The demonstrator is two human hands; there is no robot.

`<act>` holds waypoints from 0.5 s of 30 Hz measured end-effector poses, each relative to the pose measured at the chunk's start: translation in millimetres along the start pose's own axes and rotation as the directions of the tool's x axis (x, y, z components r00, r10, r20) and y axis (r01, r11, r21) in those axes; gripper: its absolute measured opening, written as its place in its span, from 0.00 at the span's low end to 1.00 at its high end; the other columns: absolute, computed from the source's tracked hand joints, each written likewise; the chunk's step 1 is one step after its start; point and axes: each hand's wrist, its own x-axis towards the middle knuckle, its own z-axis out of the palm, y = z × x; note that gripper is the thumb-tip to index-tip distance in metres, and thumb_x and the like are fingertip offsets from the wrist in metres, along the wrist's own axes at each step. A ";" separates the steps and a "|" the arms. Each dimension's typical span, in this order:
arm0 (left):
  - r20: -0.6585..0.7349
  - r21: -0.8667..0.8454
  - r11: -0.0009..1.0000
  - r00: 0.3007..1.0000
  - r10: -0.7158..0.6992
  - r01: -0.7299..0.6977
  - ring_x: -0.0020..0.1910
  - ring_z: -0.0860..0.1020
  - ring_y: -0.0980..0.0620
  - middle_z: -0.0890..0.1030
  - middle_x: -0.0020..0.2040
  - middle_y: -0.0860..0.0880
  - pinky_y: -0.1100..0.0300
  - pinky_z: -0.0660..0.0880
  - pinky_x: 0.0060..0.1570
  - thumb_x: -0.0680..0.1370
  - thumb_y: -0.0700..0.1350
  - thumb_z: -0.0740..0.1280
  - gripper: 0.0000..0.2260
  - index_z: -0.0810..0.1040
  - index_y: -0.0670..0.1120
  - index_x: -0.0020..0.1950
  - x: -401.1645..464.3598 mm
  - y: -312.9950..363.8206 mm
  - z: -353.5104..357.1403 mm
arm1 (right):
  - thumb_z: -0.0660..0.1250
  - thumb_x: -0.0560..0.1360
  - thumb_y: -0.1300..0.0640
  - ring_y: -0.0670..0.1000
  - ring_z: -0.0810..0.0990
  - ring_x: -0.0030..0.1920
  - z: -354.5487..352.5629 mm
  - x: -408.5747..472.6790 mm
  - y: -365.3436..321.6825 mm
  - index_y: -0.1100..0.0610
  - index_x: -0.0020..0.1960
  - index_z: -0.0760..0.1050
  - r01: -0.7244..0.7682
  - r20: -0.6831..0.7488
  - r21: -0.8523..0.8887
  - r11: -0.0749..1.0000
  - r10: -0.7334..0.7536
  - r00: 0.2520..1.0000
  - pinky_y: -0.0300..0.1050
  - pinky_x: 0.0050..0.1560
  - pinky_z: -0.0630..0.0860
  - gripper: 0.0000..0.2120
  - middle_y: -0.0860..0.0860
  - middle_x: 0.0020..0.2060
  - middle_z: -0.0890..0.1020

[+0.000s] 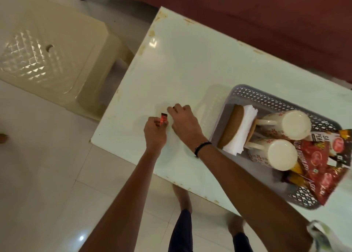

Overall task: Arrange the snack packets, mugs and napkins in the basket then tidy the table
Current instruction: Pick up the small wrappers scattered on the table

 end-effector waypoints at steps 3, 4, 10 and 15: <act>-0.016 -0.150 0.987 0.998 -0.057 0.054 0.38 0.77 0.54 0.78 0.41 0.50 0.60 0.76 0.41 0.76 0.42 0.66 0.04 0.74 0.43 0.49 -23.6 10.2 8.4 | 0.71 0.64 0.69 0.58 0.76 0.39 -24.2 -14.5 0.3 0.64 0.40 0.77 0.013 -0.034 0.107 0.994 -0.010 0.999 0.47 0.34 0.77 0.06 0.59 0.40 0.78; -0.030 -0.186 0.982 0.998 -0.049 0.042 0.38 0.77 0.54 0.78 0.42 0.49 0.60 0.76 0.42 0.76 0.42 0.67 0.05 0.74 0.43 0.50 -32.0 14.7 11.5 | 0.69 0.67 0.67 0.58 0.76 0.41 -35.4 -20.7 1.3 0.64 0.42 0.77 -0.023 -0.073 0.197 0.980 0.038 0.997 0.49 0.38 0.77 0.04 0.60 0.42 0.77; 0.071 -0.278 0.957 0.992 0.105 -0.081 0.44 0.80 0.49 0.80 0.47 0.43 0.60 0.78 0.43 0.75 0.43 0.69 0.04 0.75 0.45 0.46 -104.1 62.6 60.0 | 0.68 0.72 0.65 0.46 0.75 0.41 -112.5 -93.7 35.3 0.61 0.43 0.75 -0.128 -0.282 0.659 0.741 0.402 0.871 0.32 0.46 0.74 0.02 0.51 0.45 0.73; 0.286 -0.288 0.951 0.938 0.197 -0.112 0.37 0.79 0.51 0.80 0.38 0.45 0.62 0.79 0.37 0.74 0.40 0.70 0.04 0.75 0.44 0.44 -184.5 86.4 147.3 | 0.69 0.73 0.63 0.45 0.79 0.41 -167.2 -181.0 108.2 0.59 0.44 0.76 -0.215 -0.304 0.777 0.591 0.653 0.694 0.31 0.42 0.75 0.03 0.51 0.41 0.80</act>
